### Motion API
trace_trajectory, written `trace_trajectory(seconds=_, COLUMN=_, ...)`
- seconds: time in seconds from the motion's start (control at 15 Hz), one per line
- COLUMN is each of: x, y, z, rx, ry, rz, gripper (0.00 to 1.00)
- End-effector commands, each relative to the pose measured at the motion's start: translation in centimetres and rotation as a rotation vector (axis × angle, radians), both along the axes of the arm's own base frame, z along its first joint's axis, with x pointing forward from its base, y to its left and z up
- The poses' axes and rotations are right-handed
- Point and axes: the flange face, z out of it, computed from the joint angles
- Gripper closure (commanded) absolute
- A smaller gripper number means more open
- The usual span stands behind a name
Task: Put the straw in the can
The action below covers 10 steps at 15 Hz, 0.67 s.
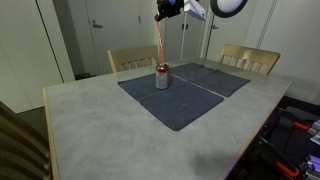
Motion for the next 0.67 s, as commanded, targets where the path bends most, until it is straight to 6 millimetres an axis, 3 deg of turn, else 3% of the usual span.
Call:
trace_trajectory(seconds=0.0, x=0.0, y=-0.8, z=0.7, rx=-0.019, ry=-0.017, rz=0.003, gripper=0.98)
trace_trajectory(seconds=0.6, x=1.1, y=-2.1, z=1.1, rx=-0.037, ry=-0.041, rz=-0.009, gripper=0.98)
